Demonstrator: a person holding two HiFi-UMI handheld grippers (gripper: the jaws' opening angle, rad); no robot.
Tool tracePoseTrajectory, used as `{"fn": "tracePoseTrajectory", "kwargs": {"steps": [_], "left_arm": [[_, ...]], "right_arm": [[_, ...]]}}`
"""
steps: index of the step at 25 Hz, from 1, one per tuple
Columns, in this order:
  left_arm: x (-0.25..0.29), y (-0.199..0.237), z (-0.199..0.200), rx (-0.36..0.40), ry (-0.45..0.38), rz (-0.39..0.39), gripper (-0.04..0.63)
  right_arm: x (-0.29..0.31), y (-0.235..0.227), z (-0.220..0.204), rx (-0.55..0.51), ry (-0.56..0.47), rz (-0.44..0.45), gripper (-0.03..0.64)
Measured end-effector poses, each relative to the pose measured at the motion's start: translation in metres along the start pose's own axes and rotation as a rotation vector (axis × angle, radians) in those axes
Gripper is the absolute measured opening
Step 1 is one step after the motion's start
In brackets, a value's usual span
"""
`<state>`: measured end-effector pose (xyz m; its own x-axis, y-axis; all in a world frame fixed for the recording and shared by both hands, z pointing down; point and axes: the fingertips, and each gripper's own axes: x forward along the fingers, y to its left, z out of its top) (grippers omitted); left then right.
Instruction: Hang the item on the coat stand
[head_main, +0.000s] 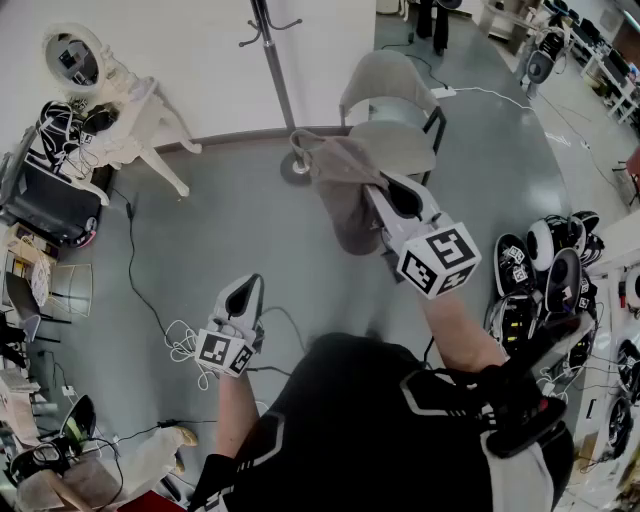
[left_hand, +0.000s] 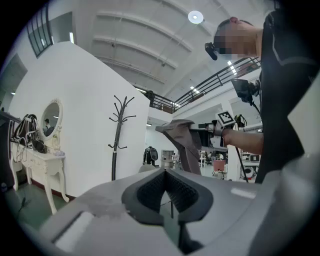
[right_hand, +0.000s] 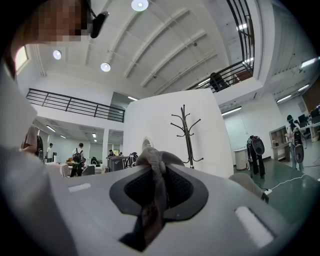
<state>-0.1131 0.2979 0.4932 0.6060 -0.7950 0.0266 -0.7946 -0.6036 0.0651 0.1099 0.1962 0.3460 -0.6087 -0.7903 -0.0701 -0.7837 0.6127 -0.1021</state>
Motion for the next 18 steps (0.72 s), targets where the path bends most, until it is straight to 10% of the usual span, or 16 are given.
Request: {"fn": "tracePoseTrajectory", "kwargs": {"steps": [18], "left_arm": [[-0.006,-0.009,-0.012,0.038,0.041,-0.068,0.025]], "right_arm": [[0.005,0.016,0.002,-0.007,-0.008,-0.003,0.057]]}}
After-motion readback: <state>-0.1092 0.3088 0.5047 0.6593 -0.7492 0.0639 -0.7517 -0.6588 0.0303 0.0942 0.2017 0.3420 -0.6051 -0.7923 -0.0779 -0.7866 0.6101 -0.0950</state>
